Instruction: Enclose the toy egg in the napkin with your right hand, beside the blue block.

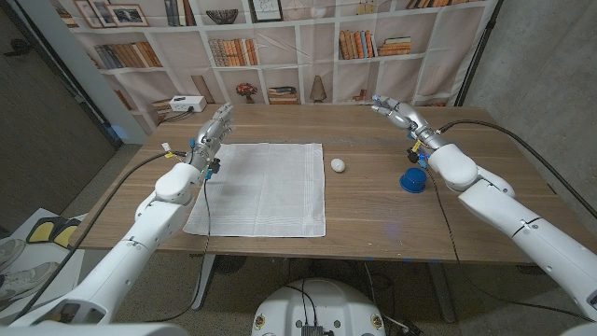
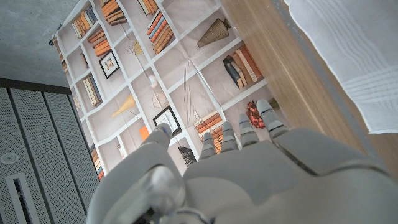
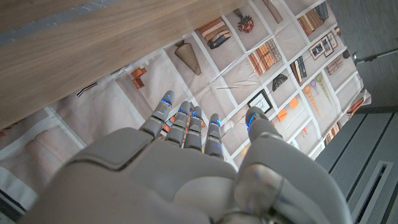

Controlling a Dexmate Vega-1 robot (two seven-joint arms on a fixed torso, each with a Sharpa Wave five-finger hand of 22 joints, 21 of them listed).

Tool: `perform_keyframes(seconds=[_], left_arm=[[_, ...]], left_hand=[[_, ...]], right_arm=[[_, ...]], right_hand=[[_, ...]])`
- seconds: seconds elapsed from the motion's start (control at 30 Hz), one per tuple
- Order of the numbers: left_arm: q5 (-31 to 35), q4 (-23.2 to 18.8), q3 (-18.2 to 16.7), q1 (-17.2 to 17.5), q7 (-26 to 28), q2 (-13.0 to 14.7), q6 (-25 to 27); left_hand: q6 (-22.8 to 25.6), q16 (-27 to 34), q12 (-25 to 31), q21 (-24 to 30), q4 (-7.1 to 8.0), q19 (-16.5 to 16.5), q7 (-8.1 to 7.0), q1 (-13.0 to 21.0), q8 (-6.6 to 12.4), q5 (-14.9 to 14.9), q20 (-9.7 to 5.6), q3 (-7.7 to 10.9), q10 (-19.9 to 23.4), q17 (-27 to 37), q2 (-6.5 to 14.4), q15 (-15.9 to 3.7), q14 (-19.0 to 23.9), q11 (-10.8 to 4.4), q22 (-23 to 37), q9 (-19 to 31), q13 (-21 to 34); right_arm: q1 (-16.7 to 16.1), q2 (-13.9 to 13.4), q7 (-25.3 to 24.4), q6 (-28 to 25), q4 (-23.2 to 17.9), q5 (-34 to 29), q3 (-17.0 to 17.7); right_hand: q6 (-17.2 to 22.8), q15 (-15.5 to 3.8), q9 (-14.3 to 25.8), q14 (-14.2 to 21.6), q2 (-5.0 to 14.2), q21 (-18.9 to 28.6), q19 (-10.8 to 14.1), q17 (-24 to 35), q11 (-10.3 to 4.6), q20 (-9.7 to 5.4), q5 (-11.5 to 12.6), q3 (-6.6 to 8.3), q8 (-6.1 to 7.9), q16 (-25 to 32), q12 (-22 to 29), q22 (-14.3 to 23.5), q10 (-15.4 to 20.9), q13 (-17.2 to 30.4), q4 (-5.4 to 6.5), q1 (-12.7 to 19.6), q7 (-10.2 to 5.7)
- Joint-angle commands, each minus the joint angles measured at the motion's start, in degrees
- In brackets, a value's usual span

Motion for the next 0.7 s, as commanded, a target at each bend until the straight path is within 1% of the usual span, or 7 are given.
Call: perform_keyframes(seconds=[0.03,0.43,0.7], left_arm=[[0.04,-1.14,-1.75,1.58,0.23,0.54,0.50],[-0.45,-0.59,-2.76,2.07,-0.02,0.41,0.10],[-0.73,-0.15,-3.06,2.26,-0.07,0.14,-0.03]], left_hand=[[0.41,0.50,0.50,-0.08,-0.13,0.22,-0.12,-0.62,0.30,0.28,0.61,0.26,0.42,0.08,-0.02,0.17,0.58,0.21,0.19,0.03,0.02],[0.51,0.47,0.41,-0.21,-0.16,0.37,-0.13,-0.84,0.22,0.28,0.70,0.29,0.44,0.10,0.00,0.20,0.68,0.25,0.21,0.03,-0.13],[0.57,0.44,0.34,-0.32,-0.19,0.44,-0.15,-0.99,0.17,0.28,0.88,0.32,0.42,0.11,0.00,0.21,0.73,0.22,0.22,0.03,-0.23]], right_arm=[[1.71,-2.27,1.62,-2.90,-3.11,-5.26,-2.74],[3.63,-3.74,3.82,-6.74,-5.87,-10.36,-5.54],[5.06,-4.36,5.10,-8.64,-7.24,-14.15,-7.42]], right_hand=[[-0.21,-0.50,0.10,0.14,0.13,-0.21,0.15,-0.08,-0.39,0.08,0.32,0.21,-0.15,0.24,-0.24,0.18,-0.06,0.08,-0.38,0.83,-0.60],[-0.21,-1.01,0.05,0.20,0.38,-0.43,0.26,-0.43,-0.65,0.10,0.52,0.51,-0.16,0.13,-0.49,0.18,0.04,-0.12,-0.72,1.67,-0.81],[0.16,-1.27,0.02,0.42,0.61,-0.54,0.44,-0.63,-0.70,0.03,0.63,0.71,-0.02,0.15,-0.55,0.18,0.36,-0.25,-0.86,2.21,-0.65]])
